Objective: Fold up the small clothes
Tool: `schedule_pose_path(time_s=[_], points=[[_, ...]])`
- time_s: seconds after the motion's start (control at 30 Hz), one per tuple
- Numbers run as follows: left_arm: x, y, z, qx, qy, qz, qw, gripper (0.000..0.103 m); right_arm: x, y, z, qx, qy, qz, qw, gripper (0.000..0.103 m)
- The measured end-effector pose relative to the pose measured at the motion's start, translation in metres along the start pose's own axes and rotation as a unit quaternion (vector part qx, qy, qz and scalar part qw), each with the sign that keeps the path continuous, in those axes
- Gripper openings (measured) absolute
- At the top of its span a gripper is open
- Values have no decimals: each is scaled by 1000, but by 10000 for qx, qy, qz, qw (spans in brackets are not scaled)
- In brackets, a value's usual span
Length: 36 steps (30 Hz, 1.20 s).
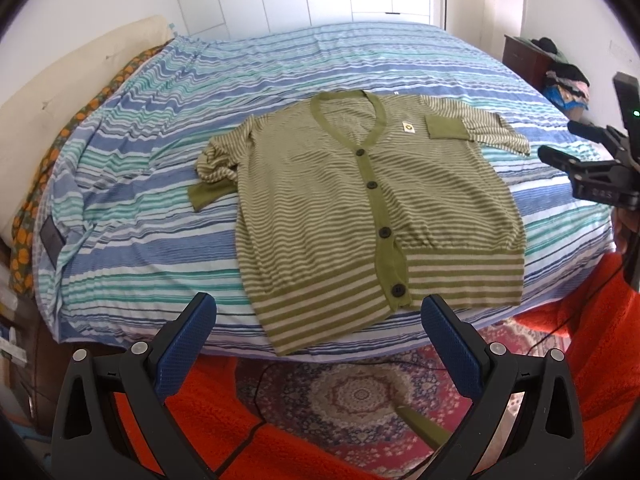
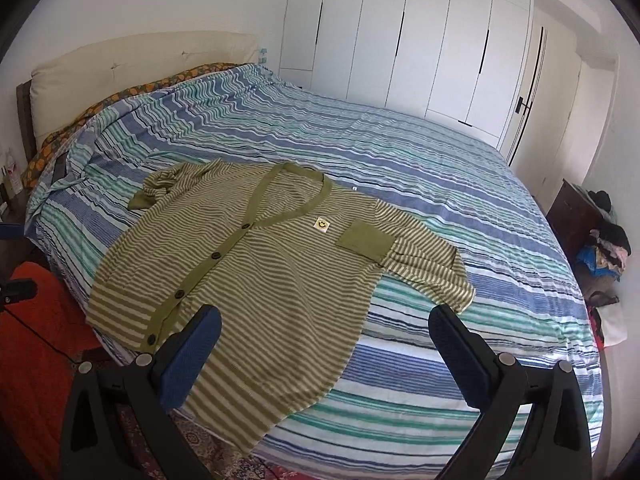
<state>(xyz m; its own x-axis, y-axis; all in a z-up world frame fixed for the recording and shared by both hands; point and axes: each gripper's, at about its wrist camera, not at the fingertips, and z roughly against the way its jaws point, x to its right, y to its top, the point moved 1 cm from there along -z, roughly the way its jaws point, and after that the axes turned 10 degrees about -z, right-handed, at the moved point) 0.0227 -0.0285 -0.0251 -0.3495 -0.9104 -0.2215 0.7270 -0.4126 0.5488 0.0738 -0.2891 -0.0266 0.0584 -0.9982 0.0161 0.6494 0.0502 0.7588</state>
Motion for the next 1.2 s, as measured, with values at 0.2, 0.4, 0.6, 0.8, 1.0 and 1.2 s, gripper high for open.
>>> schedule_pose_path(time_s=[0.2, 0.4, 0.6, 0.8, 1.0, 1.2], points=[[-12, 4, -5, -154, 200, 172, 9995, 102, 24, 38, -188, -1175, -168, 810, 9896, 54], [-23, -2, -25, -589, 330, 430, 9968, 102, 23, 42, -303, -1780, -318, 1041, 9780, 54], [-13, 5, -36, -732, 308, 264, 9965, 102, 109, 81, -255, -943, -64, -1006, 9904, 4], [18, 23, -42, -678, 2, -33, 9977, 102, 291, 61, -126, -71, -800, -2921, 9530, 4], [58, 45, -36, -568, -221, -487, 9970, 102, 426, -40, -58, -57, -1555, -4481, 8803, 4], [80, 56, -24, -442, -123, -810, 9957, 102, 448, -120, -81, -700, -1370, -5307, 8335, 4]])
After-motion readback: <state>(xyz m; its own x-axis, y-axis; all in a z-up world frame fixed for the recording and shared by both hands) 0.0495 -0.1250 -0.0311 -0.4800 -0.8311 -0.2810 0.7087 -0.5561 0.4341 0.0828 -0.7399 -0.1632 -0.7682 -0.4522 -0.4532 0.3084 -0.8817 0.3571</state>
